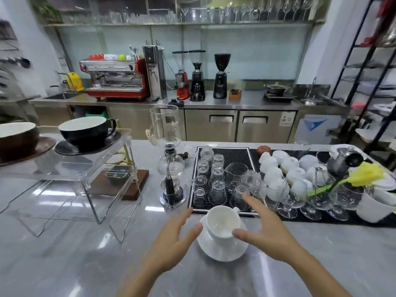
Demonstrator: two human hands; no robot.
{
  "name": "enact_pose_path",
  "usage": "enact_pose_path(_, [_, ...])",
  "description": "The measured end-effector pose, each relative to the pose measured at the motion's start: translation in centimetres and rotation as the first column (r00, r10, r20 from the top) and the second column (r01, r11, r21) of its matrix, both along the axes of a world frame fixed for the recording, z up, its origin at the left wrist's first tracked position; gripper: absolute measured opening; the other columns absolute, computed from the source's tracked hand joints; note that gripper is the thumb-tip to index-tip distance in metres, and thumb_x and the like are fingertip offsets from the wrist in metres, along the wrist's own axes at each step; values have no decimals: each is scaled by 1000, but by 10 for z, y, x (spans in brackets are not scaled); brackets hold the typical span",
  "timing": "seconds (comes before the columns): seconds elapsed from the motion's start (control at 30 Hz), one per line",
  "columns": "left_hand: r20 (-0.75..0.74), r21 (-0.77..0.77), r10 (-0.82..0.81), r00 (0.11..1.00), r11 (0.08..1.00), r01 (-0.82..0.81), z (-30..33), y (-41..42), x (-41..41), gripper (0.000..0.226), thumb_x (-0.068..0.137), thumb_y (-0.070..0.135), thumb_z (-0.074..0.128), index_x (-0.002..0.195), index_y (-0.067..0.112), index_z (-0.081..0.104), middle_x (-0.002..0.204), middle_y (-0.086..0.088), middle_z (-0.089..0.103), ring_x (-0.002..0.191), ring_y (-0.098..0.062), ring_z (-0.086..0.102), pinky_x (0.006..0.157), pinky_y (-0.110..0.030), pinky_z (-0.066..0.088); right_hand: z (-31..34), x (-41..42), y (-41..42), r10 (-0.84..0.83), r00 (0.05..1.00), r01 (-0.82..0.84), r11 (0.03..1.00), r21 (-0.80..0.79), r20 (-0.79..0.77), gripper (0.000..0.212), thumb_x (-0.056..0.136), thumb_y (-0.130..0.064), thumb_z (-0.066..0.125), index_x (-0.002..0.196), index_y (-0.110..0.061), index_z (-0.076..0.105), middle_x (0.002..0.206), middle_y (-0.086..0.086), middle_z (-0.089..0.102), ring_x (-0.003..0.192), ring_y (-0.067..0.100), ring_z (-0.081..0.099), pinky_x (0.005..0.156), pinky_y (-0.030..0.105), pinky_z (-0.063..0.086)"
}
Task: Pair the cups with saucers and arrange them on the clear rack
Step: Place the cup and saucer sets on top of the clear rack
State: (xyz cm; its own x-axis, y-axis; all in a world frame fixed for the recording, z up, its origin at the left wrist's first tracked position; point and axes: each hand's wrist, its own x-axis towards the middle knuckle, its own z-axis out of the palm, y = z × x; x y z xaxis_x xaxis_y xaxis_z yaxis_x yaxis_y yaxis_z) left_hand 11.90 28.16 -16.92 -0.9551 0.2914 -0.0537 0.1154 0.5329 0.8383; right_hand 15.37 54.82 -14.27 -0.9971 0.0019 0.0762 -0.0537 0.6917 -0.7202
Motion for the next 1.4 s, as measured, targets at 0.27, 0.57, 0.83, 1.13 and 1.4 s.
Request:
enact_pose_path(0.27, [-179, -293, -120, 977, 954, 63, -53, 14, 11, 82, 89, 70, 50, 158, 31, 29, 165, 12, 27, 149, 2, 17, 123, -22, 14, -50, 22, -1, -13, 1000, 13, 998, -60, -8, 94, 66, -48, 85, 135, -71, 25, 137, -58, 14, 134, -26, 21, 108, 0, 17])
enact_pose_path(0.57, [-209, -295, -107, 972, 955, 42, -73, 32, 10, 84, 90, 69, 47, 161, 32, 21, 169, 6, 21, 155, -8, 15, 122, -22, 13, -83, 17, -8, -93, 996, 92, 962, -258, 9, 64, 80, -21, 81, 122, -54, 46, 122, -53, 45, 115, -33, 41, 84, -12, 30])
enact_pose_path(0.83, [-209, -142, -38, 977, 990, 8, -70, 48, -16, 63, 93, 67, 44, 150, 42, 38, 148, 23, 44, 138, 1, 40, 107, -22, 38, -98, -6, -11, -234, 963, 267, 899, -346, 135, 45, 88, -37, 70, 128, -51, 54, 118, -35, 59, 105, -12, 60, 91, 9, 48])
enact_pose_path(1.13, [-59, -29, 41, 997, 999, -43, -70, 51, -39, 41, 97, 49, 56, 138, 45, 58, 131, 13, 61, 123, -3, 56, 107, -36, 47, -109, -28, -1, -247, 927, 351, 836, -421, 283, 71, 79, -43, 79, 142, -26, 51, 114, -20, 63, 104, 7, 67, 84, 25, 53])
enact_pose_path(1.4, [451, 241, 148, 880, 929, -280, -59, 49, -47, 51, 61, 52, 83, 109, 55, 64, 100, 15, 79, 85, -4, 76, 62, -21, 60, -109, -37, 5, -188, 871, 424, 755, -500, 454, 44, 77, -34, 81, 115, -17, 66, 98, 8, 77, 88, 27, 74, 72, 42, 62])
